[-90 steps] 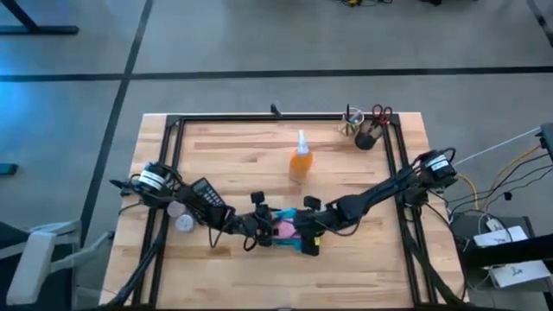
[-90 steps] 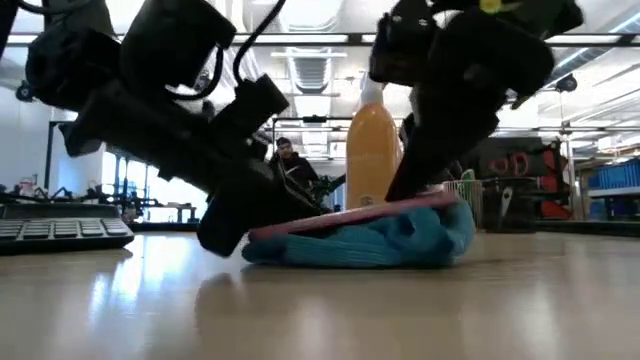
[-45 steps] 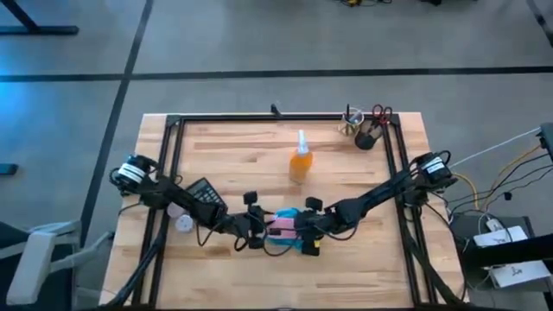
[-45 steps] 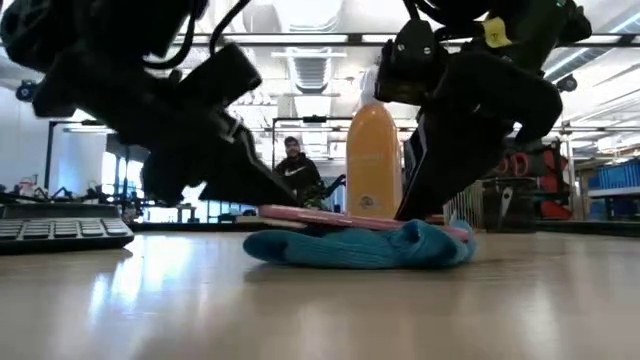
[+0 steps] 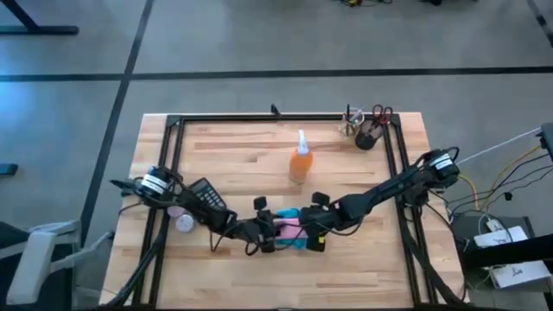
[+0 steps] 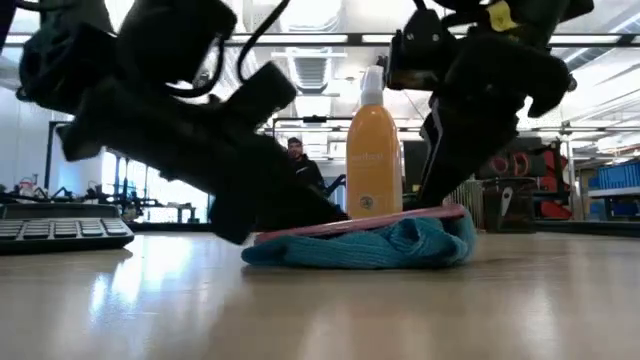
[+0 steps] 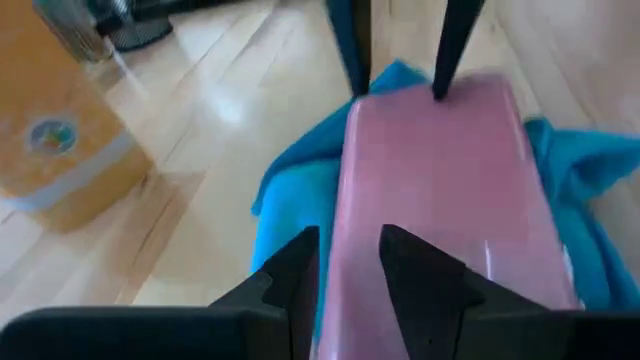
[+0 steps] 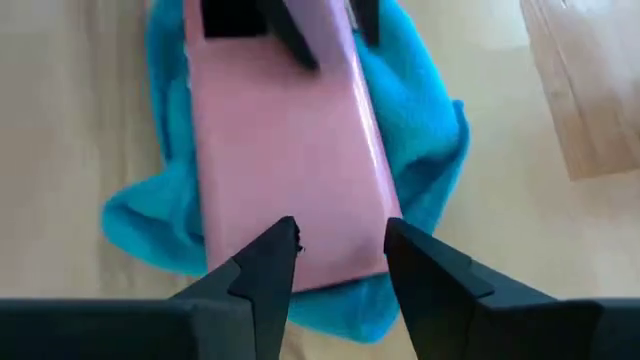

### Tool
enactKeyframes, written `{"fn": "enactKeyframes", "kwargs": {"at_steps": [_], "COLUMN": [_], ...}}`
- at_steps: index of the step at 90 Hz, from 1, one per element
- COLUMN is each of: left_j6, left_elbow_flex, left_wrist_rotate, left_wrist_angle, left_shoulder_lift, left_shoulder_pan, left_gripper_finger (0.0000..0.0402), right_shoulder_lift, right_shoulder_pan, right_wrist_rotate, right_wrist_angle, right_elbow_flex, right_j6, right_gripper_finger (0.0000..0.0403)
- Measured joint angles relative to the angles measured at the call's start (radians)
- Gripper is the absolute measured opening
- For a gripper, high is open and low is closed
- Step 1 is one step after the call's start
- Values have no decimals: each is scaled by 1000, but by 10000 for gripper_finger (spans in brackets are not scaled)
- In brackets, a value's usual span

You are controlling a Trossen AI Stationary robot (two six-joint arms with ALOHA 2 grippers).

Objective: Apply microfiber cloth
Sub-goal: Wipe the pink cellphone with the blue microfiber cloth

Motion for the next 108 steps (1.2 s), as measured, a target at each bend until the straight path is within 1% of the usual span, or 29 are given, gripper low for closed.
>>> {"fn": "enactKeyframes", "kwargs": {"at_steps": [7,16,28,33,41,46,54,60,65,71,84,100,108], "left_j6": [32,62,66,66,68,69,73,70,68,65,44,-26,-41], "left_elbow_flex": [37,48,36,34,28,24,12,7,-5,-10,-34,-77,-90], "left_wrist_rotate": [7,15,23,23,19,-10,-57,-60,-66,-72,-76,-86,-94], "left_wrist_angle": [-6,-15,-18,-19,-35,-64,-167,-223,-253,-238,-232,-207,-209], "left_shoulder_lift": [30,27,6,4,-10,-29,-87,-124,-148,-156,-146,-135,-135], "left_shoulder_pan": [0,0,0,-1,-1,-5,-12,-12,-9,-4,-3,1,2], "left_gripper_finger": [98,98,98,98,98,98,97,94,90,85,74,62,61], "right_shoulder_lift": [0,1,1,6,12,13,15,15,15,16,16,16,16], "right_shoulder_pan": [0,0,0,1,1,1,0,3,3,2,-13,-18,-18], "right_wrist_rotate": [-2,-33,-129,-149,-152,-151,-153,-154,-137,-102,-27,-21,-17], "right_wrist_angle": [21,10,24,23,23,23,18,4,3,10,8,-93,-103], "right_elbow_flex": [10,15,21,21,21,21,19,18,11,-3,-34,-41,-41], "right_j6": [-15,-58,-161,-209,-259,-297,-364,-420,-452,-461,-444,-397,-372], "right_gripper_finger": [141,150,174,188,217,238,270,292,307,319,321,302,288]}}
